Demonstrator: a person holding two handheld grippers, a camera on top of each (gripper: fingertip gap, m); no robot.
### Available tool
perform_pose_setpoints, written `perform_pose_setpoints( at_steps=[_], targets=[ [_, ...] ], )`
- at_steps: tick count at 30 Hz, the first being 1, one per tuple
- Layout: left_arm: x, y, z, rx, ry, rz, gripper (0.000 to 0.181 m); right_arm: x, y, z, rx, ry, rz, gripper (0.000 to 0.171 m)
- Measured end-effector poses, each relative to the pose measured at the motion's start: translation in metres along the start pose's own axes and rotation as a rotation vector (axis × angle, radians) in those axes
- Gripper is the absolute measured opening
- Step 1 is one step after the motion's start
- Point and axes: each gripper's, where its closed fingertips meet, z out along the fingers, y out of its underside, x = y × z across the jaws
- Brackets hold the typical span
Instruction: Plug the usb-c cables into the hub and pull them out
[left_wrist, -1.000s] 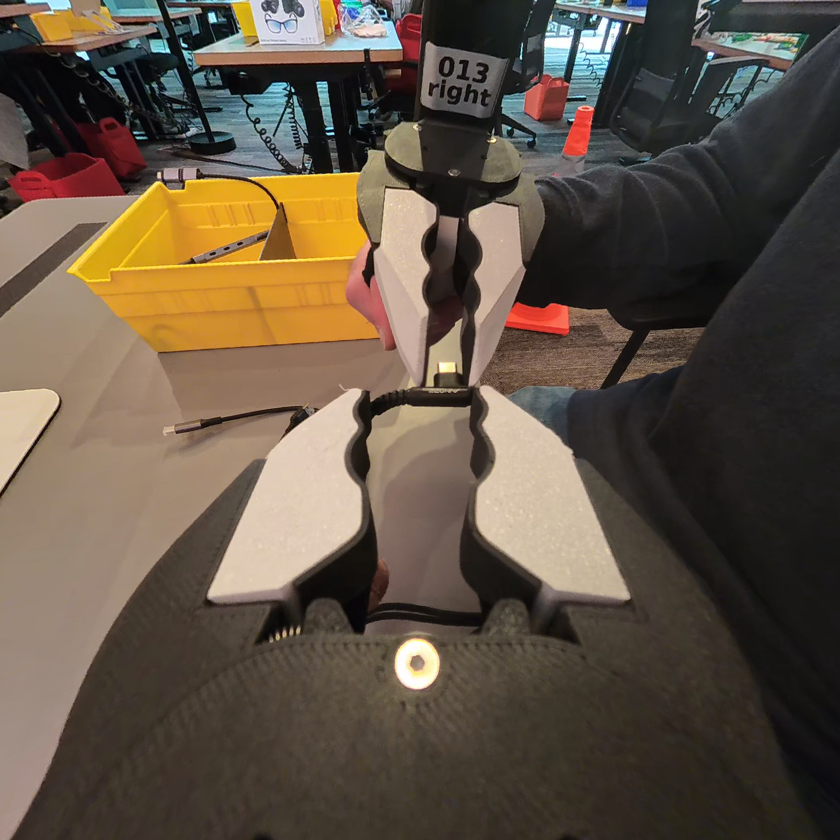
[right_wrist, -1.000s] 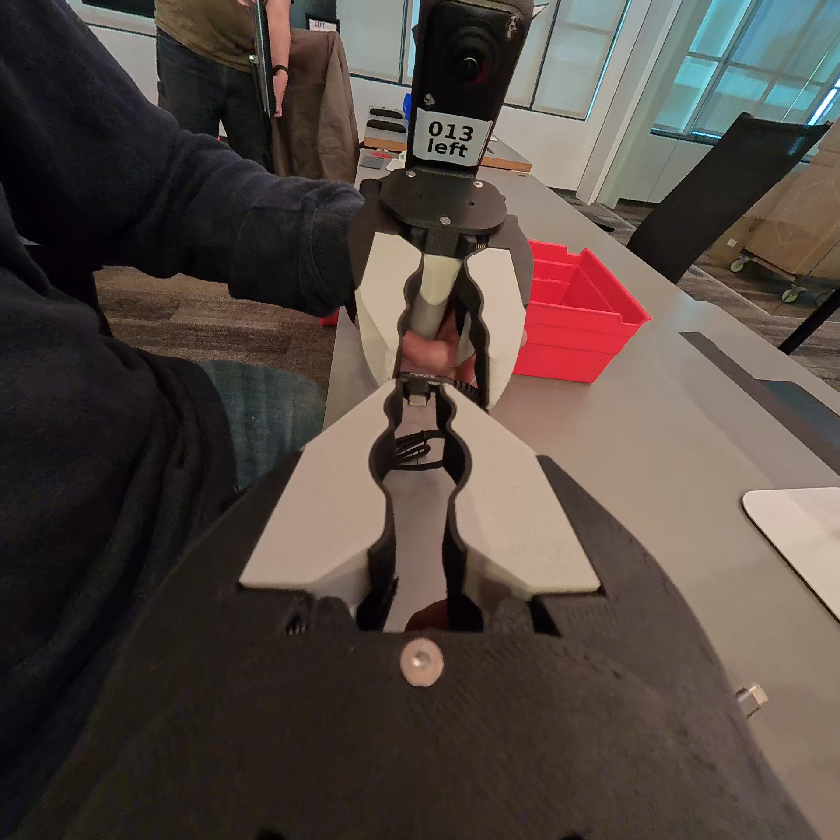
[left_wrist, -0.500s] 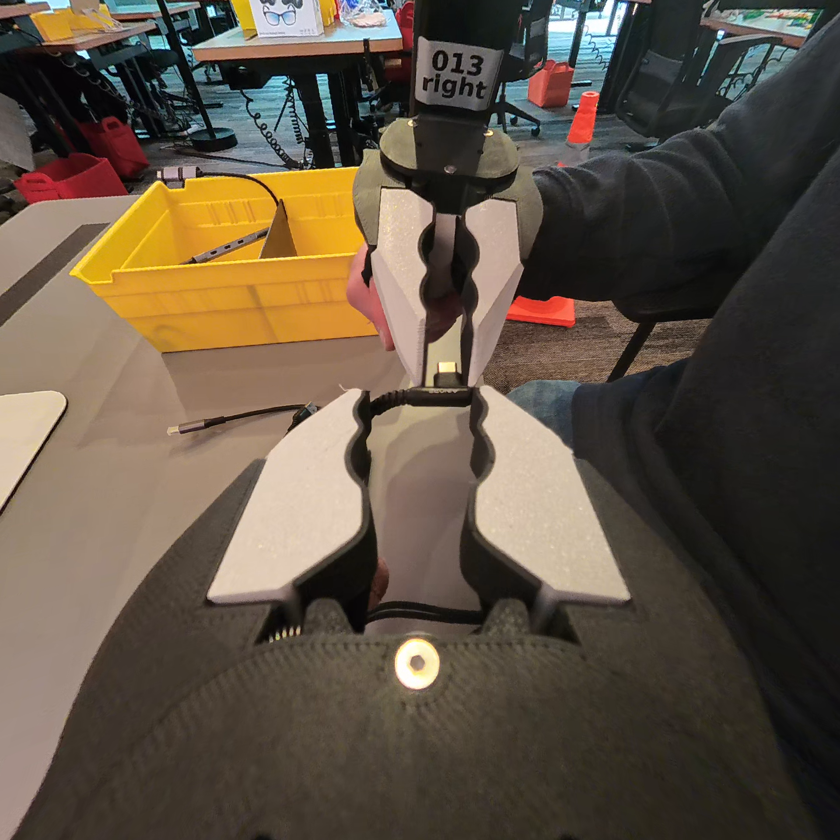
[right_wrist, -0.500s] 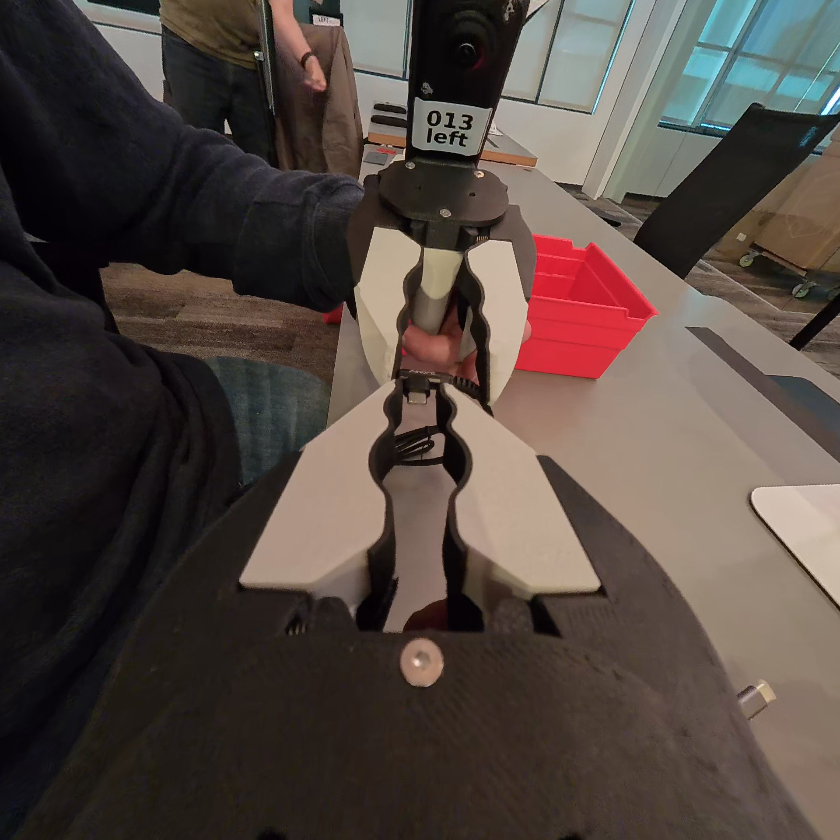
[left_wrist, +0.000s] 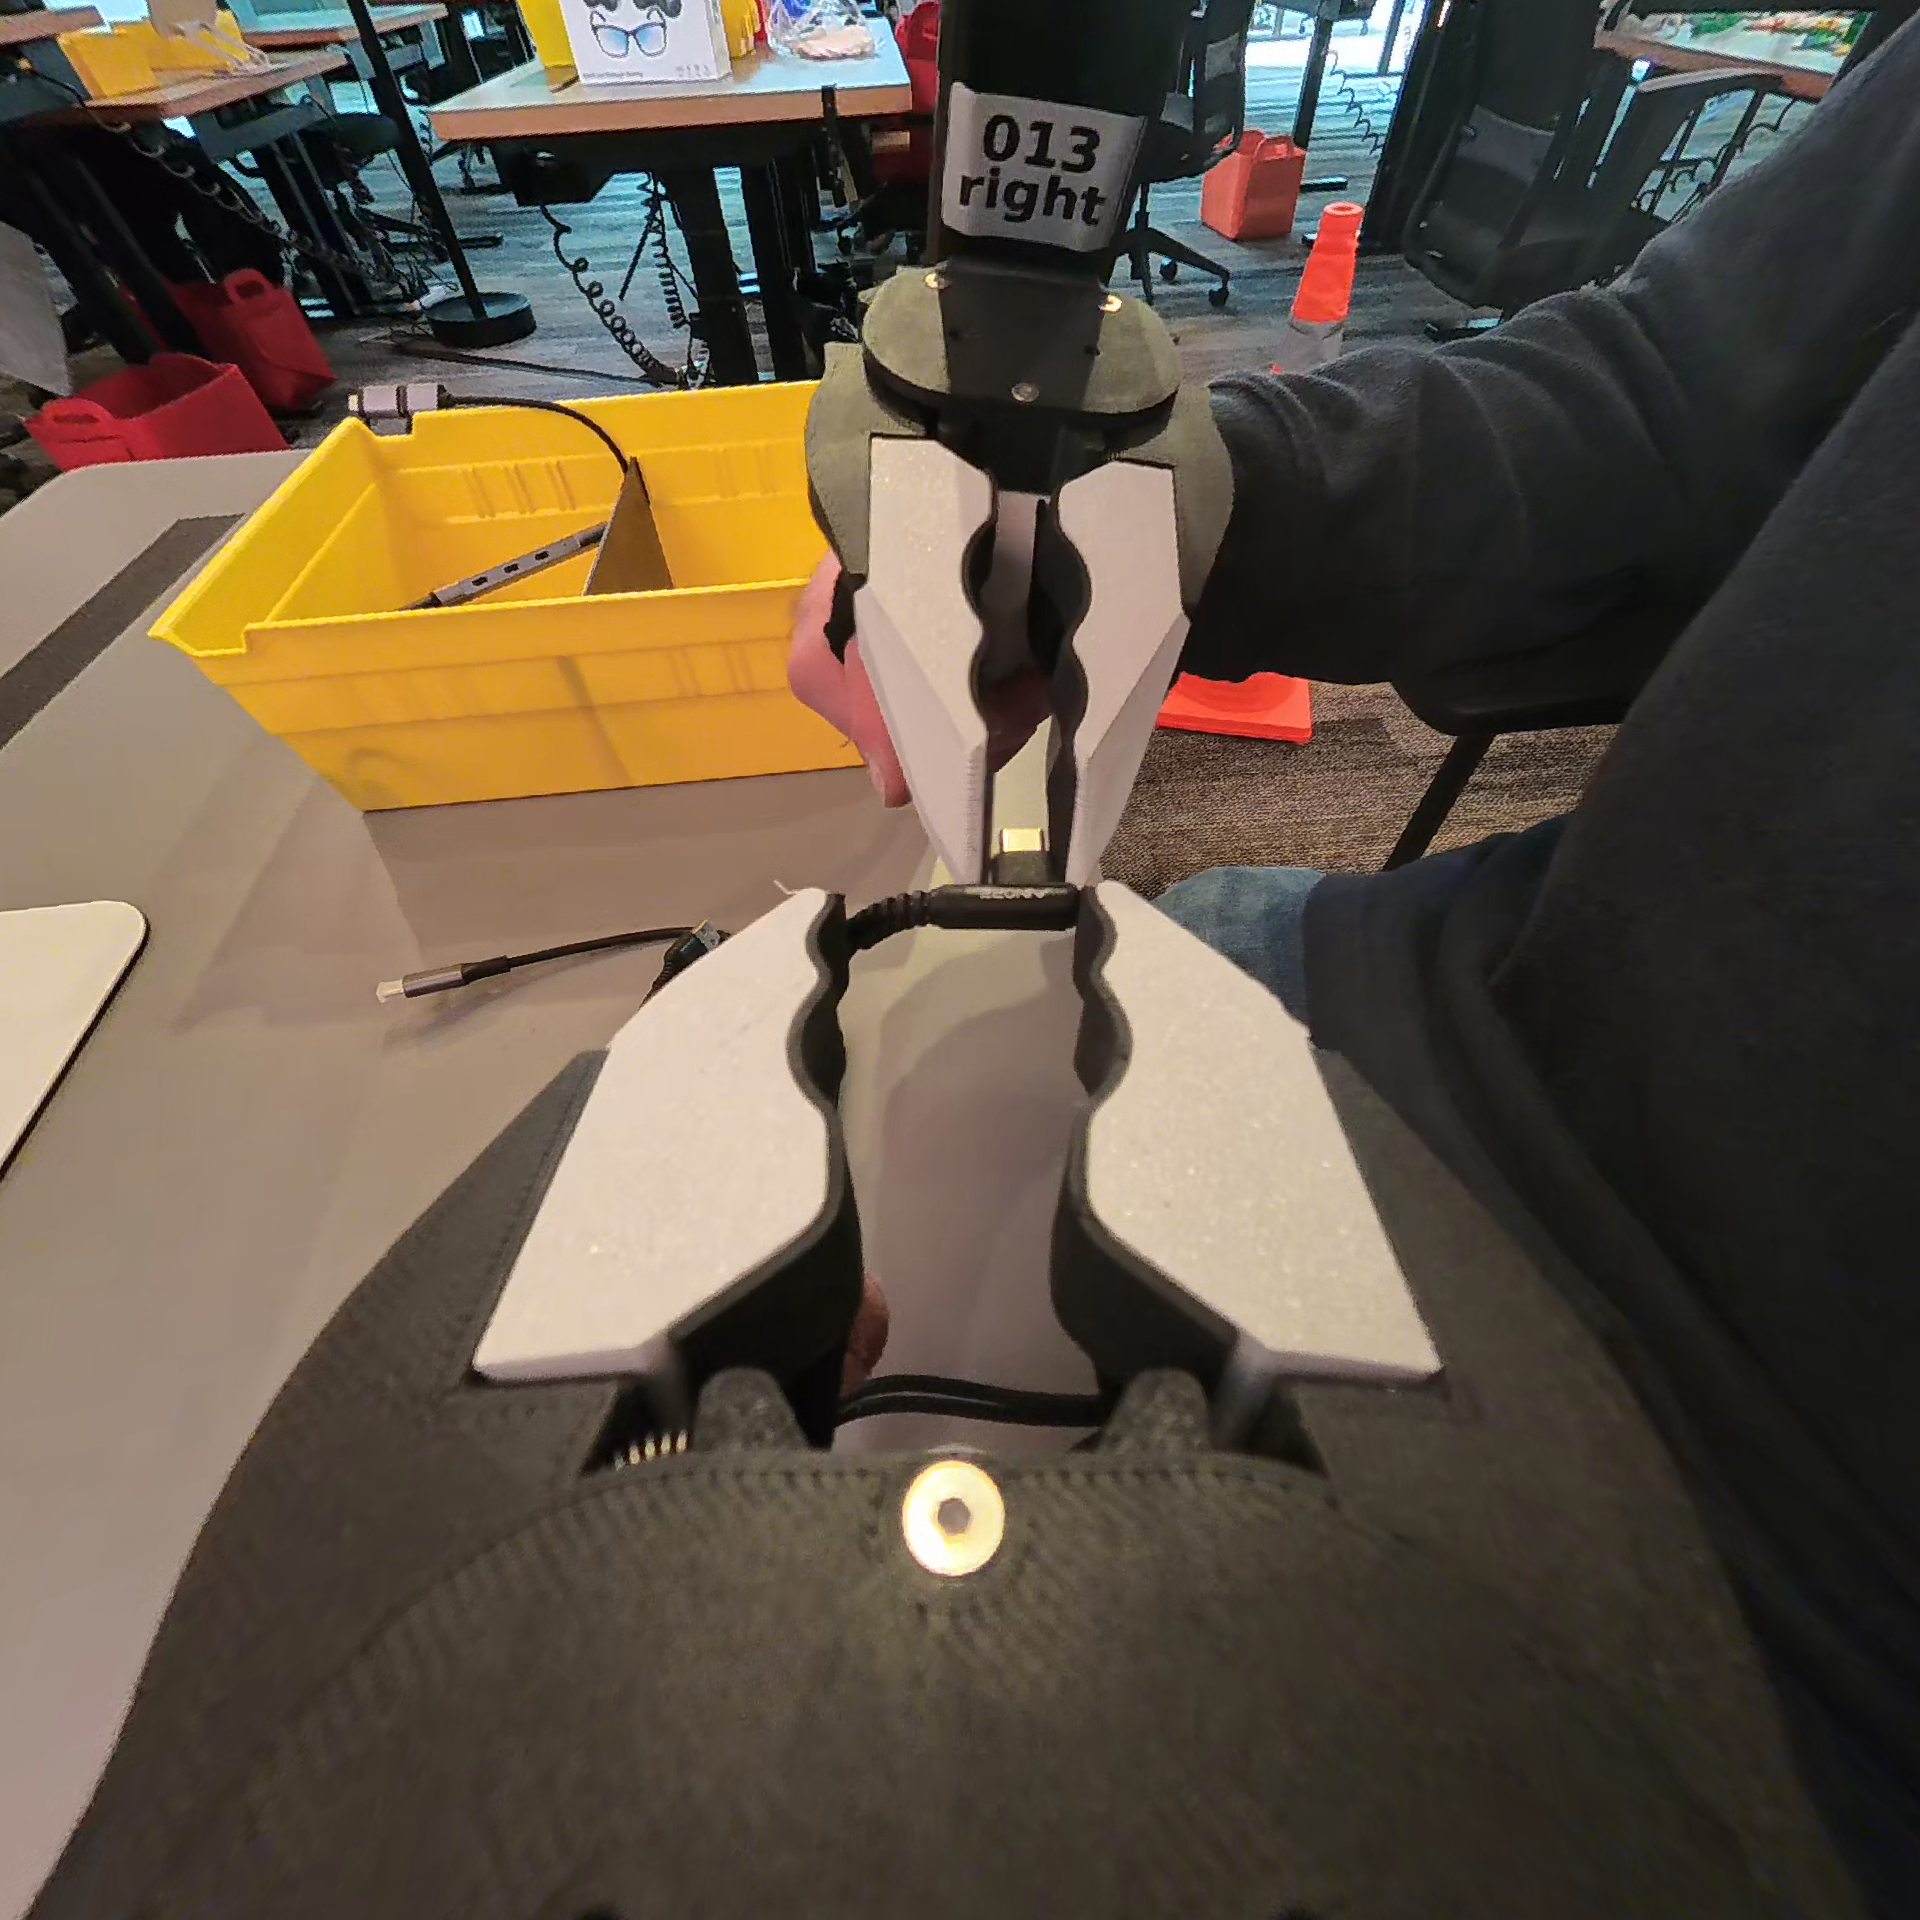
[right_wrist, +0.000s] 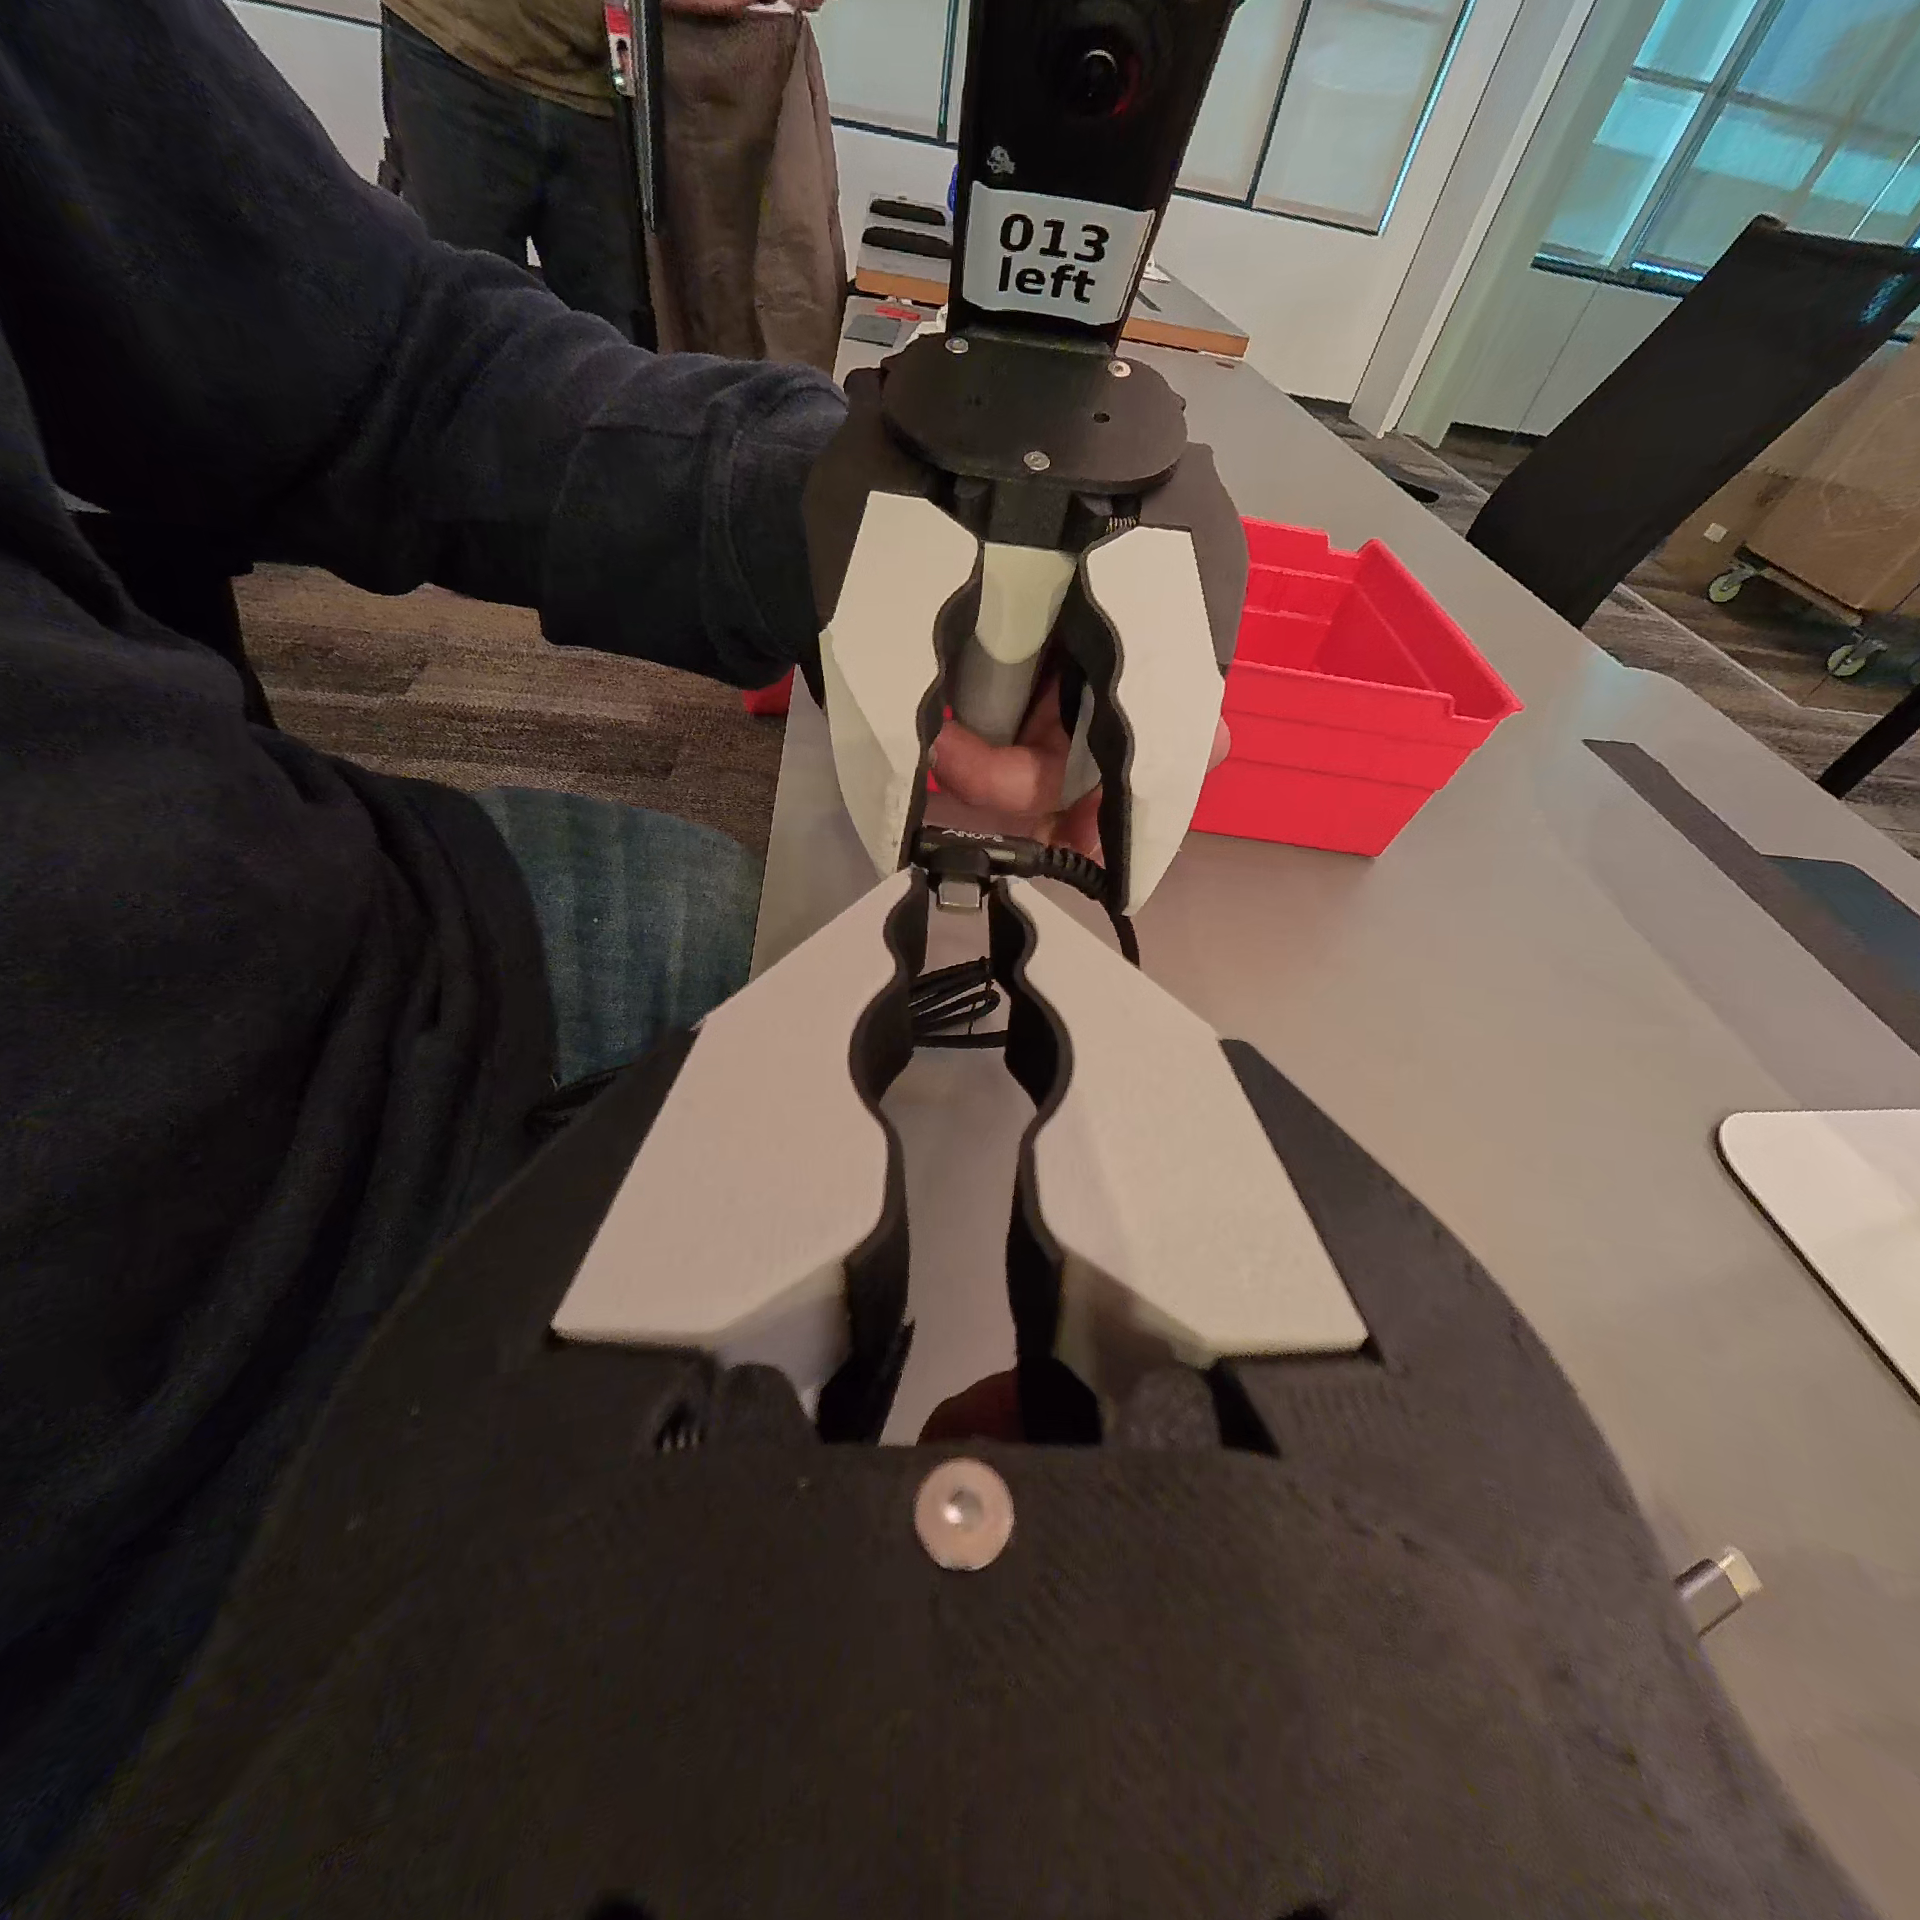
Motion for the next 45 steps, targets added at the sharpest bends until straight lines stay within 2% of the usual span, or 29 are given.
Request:
perform_pose_setpoints(
  at_steps=[8, 16, 31, 45],
  targets=[
    [-0.0004, 0.0009, 0.0000, -0.007, -0.001, 0.000, 0.042, 0.0004, 0.0005, 0.0008, -0.006, 0.006, -0.005, 0.008],
    [-0.0028, 0.0071, 0.0005, -0.050, -0.020, 0.025, 0.042, 0.0022, 0.0071, 0.0034, -0.082, 0.036, -0.055, 0.008],
    [-0.0019, 0.0050, 0.0019, -0.043, -0.009, -0.011, 0.045, 0.0012, 0.0012, 0.0032, -0.072, 0.061, -0.125, 0.007],
    [-0.0025, 0.0052, 0.0032, -0.038, -0.021, 0.003, 0.044, 0.0021, 0.0019, 0.0031, -0.062, 0.059, -0.109, 0.007]
  ],
)
